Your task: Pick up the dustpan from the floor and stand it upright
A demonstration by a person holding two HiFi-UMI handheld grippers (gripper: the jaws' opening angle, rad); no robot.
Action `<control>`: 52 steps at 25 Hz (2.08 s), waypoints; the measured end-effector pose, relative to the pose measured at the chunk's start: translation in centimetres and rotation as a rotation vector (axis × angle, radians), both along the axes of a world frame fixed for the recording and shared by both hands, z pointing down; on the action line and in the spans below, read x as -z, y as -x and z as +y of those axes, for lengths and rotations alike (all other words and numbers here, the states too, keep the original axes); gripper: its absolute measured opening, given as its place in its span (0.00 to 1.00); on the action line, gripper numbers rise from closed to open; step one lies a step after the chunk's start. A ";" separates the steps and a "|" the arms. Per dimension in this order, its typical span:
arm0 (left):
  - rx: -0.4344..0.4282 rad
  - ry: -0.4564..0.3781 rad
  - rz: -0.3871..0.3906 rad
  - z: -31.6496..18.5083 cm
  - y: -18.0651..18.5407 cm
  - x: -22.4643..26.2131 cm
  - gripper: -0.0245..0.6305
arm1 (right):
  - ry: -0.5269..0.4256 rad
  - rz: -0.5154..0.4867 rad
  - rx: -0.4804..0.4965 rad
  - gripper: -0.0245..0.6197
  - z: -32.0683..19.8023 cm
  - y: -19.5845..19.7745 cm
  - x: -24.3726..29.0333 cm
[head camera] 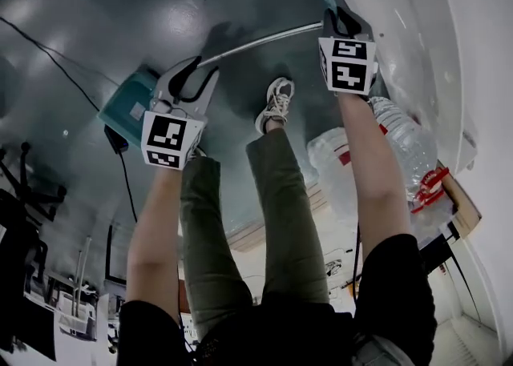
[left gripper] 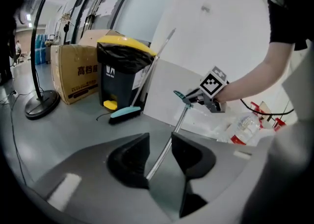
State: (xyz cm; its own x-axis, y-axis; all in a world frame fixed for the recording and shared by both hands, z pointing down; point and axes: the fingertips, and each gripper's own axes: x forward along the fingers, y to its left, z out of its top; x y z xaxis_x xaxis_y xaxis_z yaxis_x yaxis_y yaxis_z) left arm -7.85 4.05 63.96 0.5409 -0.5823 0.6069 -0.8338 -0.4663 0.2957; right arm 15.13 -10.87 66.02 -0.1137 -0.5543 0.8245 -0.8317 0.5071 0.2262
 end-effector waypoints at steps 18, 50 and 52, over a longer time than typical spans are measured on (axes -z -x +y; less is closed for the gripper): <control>0.188 -0.188 0.071 -1.4 4.6 16.1 0.15 | -0.243 0.187 0.235 0.13 -10.5 4.0 19.4; 0.210 -0.286 0.162 -4.8 -0.1 23.7 0.14 | -0.456 0.486 0.325 0.15 -19.6 -0.8 32.7; 0.205 -0.296 0.167 -4.8 -0.4 23.8 0.14 | -0.464 0.498 0.321 0.16 -19.7 -1.0 33.1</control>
